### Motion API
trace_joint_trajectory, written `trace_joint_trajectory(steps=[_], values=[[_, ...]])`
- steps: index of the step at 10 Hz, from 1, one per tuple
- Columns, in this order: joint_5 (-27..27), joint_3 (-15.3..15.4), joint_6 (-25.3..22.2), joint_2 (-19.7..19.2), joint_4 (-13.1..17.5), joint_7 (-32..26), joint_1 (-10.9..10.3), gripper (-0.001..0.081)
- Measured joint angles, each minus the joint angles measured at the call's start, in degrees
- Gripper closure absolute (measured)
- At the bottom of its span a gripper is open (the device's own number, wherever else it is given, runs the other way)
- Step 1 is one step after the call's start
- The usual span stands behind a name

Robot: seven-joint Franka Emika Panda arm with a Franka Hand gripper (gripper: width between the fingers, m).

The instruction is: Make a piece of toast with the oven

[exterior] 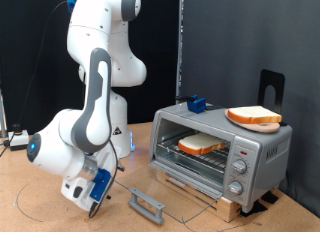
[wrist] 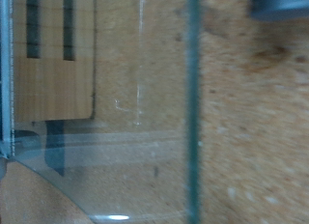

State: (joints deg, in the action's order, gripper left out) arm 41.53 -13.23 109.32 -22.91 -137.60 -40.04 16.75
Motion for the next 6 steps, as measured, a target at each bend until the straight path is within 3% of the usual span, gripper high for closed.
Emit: trace_joint_trajectory(steps=[3,6], values=[[3.93,2.72,-2.12,1.67,-3.03,-1.53,-0.15,-0.0003],[5.0,2.93,-9.95,4.46,-3.13,-1.09,0.64,-0.0003]])
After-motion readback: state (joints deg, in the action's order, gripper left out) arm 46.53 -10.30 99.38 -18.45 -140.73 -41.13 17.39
